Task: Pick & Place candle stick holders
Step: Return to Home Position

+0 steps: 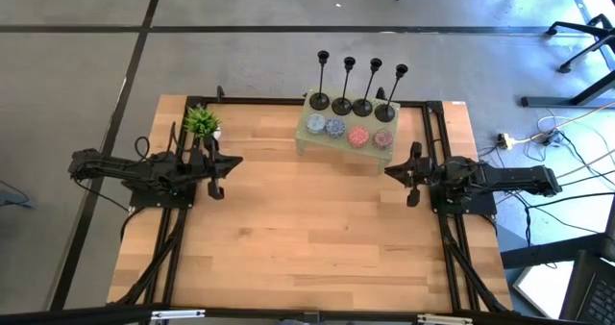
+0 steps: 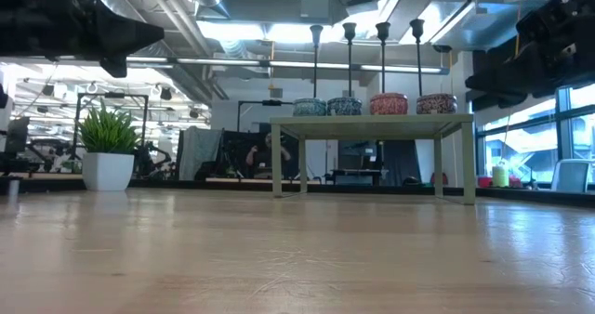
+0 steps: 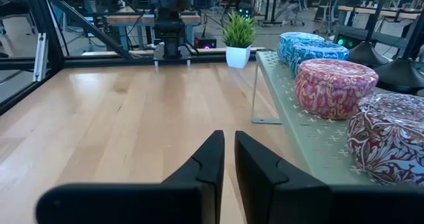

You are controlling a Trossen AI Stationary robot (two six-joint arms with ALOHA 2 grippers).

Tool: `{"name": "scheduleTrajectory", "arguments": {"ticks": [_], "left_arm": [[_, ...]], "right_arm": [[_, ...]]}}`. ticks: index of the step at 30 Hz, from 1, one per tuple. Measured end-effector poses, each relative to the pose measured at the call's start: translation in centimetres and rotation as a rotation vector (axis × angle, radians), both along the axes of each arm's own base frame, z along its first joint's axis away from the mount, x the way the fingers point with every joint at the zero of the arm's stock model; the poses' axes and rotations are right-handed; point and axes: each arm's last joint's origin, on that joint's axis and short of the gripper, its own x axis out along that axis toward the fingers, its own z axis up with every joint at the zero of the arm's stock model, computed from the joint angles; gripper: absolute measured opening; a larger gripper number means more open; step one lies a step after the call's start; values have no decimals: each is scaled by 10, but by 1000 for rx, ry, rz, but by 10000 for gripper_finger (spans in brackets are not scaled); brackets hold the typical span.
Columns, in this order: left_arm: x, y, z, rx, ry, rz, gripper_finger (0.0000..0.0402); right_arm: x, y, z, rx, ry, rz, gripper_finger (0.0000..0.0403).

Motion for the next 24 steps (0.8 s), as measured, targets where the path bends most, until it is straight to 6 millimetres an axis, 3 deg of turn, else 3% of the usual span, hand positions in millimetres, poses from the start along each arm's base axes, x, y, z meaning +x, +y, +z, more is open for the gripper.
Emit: {"name": "scheduleTrajectory", "arguments": {"ticks": [7,24], "left_arm": [[-1,2,0,-16,0,87,2],[-1,2,0,-5,3,89,2]], "right_arm": [[0,0,0,-1,0,1,40],[0,0,0,-11,4,5,40]]}}
